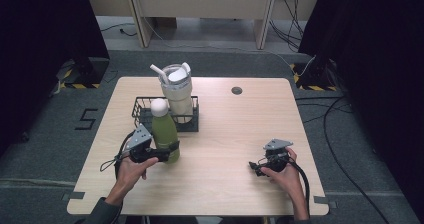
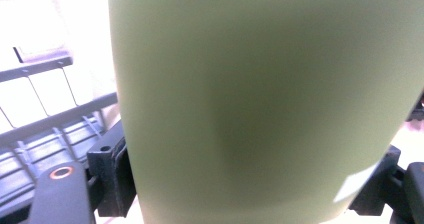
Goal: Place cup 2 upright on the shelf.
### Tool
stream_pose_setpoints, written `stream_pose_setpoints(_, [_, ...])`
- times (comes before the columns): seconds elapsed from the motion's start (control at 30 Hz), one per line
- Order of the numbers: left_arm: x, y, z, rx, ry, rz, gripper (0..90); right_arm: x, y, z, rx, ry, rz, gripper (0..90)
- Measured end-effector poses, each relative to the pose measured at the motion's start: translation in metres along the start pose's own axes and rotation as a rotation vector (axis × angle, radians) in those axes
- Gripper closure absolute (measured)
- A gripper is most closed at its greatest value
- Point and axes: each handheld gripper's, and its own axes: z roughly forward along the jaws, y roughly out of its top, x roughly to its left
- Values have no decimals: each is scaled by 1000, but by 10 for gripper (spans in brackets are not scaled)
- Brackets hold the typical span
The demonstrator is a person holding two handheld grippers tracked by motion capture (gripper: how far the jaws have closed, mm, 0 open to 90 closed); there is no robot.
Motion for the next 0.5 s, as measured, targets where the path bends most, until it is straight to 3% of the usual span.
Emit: stream_pose_setpoints(0.5, [14,5,-11,-10,38,-15,197,0,0,0,0,1,0,4])
